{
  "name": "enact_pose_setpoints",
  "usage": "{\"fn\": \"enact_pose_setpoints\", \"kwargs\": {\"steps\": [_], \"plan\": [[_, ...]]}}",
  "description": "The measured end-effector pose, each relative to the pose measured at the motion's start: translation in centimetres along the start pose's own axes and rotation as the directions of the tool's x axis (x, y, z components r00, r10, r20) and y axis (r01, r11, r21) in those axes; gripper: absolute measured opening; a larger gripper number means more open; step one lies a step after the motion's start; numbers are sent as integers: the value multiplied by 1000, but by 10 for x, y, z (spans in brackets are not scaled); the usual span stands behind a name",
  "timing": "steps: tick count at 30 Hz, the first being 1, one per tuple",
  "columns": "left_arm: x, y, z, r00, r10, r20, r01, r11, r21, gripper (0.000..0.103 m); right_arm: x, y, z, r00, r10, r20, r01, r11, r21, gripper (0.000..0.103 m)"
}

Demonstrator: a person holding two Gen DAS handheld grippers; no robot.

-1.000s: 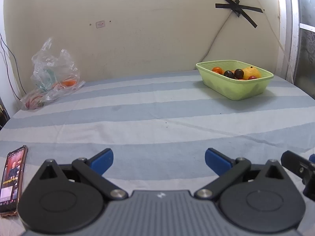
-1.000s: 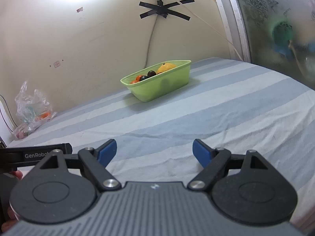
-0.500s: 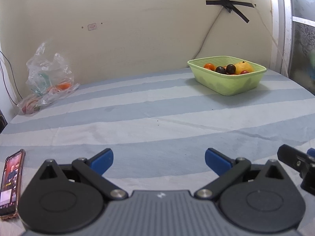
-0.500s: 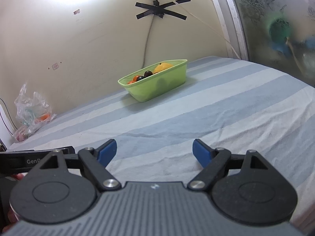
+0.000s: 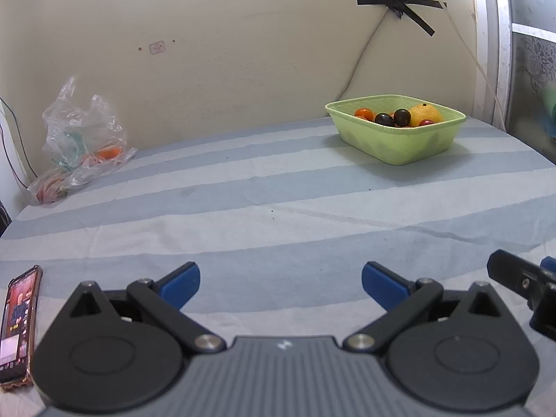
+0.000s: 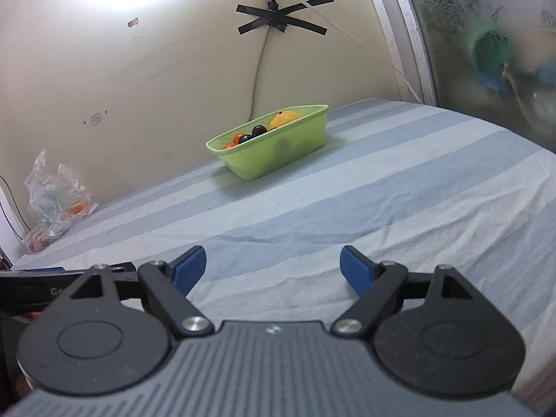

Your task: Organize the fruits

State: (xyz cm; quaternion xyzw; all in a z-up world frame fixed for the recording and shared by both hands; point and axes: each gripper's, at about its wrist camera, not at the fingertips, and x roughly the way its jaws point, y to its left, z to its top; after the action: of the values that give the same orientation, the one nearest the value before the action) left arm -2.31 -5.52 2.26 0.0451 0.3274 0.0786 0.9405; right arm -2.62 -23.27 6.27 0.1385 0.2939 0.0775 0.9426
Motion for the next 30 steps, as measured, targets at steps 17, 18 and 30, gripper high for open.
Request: {"fn": "enact_pose_setpoints", "kwargs": {"steps": [17,18,30], "plan": [[3,0,9,1000,1,-7,-1,1000,-14,103,-3,-3,15,1000,13,28,-13,1000,15,86],[3,0,10,1000,2,-6,-2,1000,-17,103,-3,-3,16,999,13,31,-13,1000,16,86],[-1,-11,17,1000,11,19,-11,1000,17,103,-6,-4,18,999,16,38,-17,1000,27,86]]}}
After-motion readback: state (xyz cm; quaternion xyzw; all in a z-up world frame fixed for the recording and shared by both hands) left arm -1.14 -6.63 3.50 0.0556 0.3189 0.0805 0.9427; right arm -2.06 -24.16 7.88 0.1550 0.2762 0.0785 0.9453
